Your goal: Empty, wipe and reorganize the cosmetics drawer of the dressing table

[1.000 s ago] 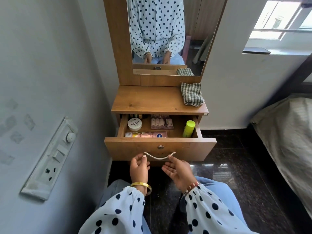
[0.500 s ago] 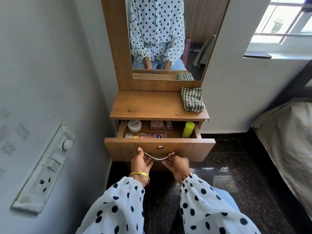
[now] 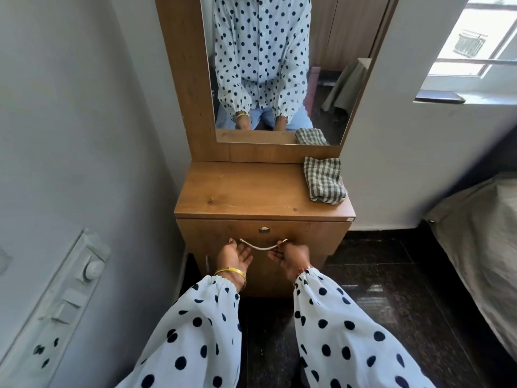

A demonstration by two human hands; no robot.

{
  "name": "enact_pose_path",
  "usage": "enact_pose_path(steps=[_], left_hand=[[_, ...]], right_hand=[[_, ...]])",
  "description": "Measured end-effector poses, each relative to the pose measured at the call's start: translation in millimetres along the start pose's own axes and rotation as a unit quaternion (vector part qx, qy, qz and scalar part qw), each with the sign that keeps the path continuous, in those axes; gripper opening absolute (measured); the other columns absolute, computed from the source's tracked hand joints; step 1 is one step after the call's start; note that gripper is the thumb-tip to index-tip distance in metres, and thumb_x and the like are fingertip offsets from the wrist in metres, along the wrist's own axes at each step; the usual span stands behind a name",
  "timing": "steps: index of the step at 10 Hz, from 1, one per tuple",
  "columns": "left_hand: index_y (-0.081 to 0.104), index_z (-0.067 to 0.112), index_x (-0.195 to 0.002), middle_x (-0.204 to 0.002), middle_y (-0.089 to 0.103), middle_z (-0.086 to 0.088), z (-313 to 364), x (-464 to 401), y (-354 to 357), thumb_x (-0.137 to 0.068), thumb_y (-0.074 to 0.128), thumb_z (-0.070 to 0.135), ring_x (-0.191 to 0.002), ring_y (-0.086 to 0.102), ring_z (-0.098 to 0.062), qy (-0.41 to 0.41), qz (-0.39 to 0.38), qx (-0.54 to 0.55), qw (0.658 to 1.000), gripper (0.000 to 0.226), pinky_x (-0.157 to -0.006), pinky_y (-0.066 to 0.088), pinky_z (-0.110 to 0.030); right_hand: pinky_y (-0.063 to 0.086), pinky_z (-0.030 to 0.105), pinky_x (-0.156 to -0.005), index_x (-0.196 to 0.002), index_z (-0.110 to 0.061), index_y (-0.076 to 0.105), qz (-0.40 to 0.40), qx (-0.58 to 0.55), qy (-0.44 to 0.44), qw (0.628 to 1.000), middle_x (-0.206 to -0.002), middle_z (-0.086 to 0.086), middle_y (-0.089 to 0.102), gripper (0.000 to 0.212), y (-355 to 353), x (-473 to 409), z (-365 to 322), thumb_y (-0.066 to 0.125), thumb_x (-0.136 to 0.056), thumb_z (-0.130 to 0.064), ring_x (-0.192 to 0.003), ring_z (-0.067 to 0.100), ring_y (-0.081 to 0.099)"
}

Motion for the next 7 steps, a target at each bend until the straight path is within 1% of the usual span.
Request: enact_pose_path(steps=[1, 2, 3, 4, 5, 6, 7], left_hand=[[0.054, 0.012, -0.087, -0.100, 0.058, -0.011, 4.3, -13.4, 7.2, -0.099, 0.032, 0.016, -0.088, 0.057, -0.025, 0.007, -0.002, -0.016, 1.000, 0.026, -0.090, 0.040, -0.039], [0.052, 0.015, -0.077, -0.080, 0.057, -0.005, 9.3, -20.5, 10.0, -0.098, 0.034, 0.017, -0.073, 0.053, -0.017, 0.017, 0.006, -0.047, 0.999, 0.028, -0.075, 0.041, -0.034], [0.053, 0.015, -0.077, -0.079, 0.057, -0.003, 6.2, -26.0, 10.2, -0.098, 0.034, 0.017, -0.072, 0.054, -0.015, 0.021, 0.000, -0.073, 0.997, 0.028, -0.071, 0.041, -0.032], [0.056, 0.014, -0.084, -0.088, 0.060, -0.004, -0.3, -24.9, 8.9, -0.097, 0.033, 0.016, -0.074, 0.055, -0.015, 0.017, -0.012, -0.104, 0.994, 0.026, -0.073, 0.041, -0.033], [0.060, 0.010, -0.095, -0.112, 0.061, -0.011, 0.2, -23.0, 8.1, -0.096, 0.035, 0.015, -0.076, 0.057, -0.016, 0.025, -0.006, -0.135, 0.990, 0.025, -0.079, 0.041, -0.035], [0.053, 0.001, -0.120, -0.120, 0.059, -0.015, 4.2, -15.3, 13.8, -0.094, 0.040, 0.011, -0.088, 0.059, -0.022, 0.040, 0.012, -0.172, 0.984, 0.031, -0.087, 0.042, -0.040], [0.054, -0.002, -0.119, -0.111, 0.060, -0.014, 4.8, -7.0, 17.2, -0.092, 0.044, 0.006, -0.100, 0.057, -0.027, 0.089, 0.033, -0.223, 0.970, 0.029, -0.096, 0.043, -0.040]], right_hand=[[0.054, 0.027, -0.052, -0.074, 0.000, 0.051, -0.001, 0.011, 0.003, 1.000, -0.070, 0.014, 0.055, 0.020, 5.5, -12.4, -6.2, 0.047, -0.093, 0.004, -0.059, 0.022, 0.056], [0.053, 0.029, -0.058, -0.073, -0.001, 0.052, -0.014, 0.018, 0.010, 1.000, -0.071, 0.014, 0.055, 0.021, 7.8, -18.0, -8.9, 0.045, -0.093, 0.004, -0.061, 0.022, 0.055], [0.052, 0.030, -0.060, -0.075, -0.001, 0.053, -0.024, 0.018, 0.010, 1.000, -0.071, 0.013, 0.056, 0.021, 6.5, -21.3, -9.0, 0.045, -0.093, 0.004, -0.062, 0.022, 0.055], [0.054, 0.027, -0.055, -0.076, -0.002, 0.054, -0.021, 0.016, -0.003, 1.000, -0.071, 0.013, 0.057, 0.019, 5.5, -17.7, -6.9, 0.046, -0.093, 0.003, -0.062, 0.021, 0.057], [0.054, 0.025, -0.051, -0.078, -0.001, 0.057, 0.015, 0.086, -0.045, 0.995, -0.068, 0.012, 0.060, 0.017, 0.4, -12.8, -3.6, 0.047, -0.090, 0.007, -0.060, 0.019, 0.059], [0.058, 0.039, -0.073, -0.089, -0.001, 0.064, 0.058, 0.219, -0.116, 0.967, -0.087, 0.017, 0.069, 0.014, -8.2, -0.7, -10.4, 0.052, -0.086, 0.003, -0.077, 0.028, 0.066], [0.045, 0.035, -0.098, -0.117, -0.001, 0.058, 0.075, 0.312, -0.195, 0.927, -0.118, 0.014, 0.063, 0.029, -13.0, 23.6, -24.6, 0.055, -0.089, -0.005, -0.111, 0.029, 0.058]])
Point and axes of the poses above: each hand's wrist, its own x-axis away from the middle knuckle, its own y-axis out of the palm, z = x × y, the point moved 3 cm from there along -x, towards the middle knuckle
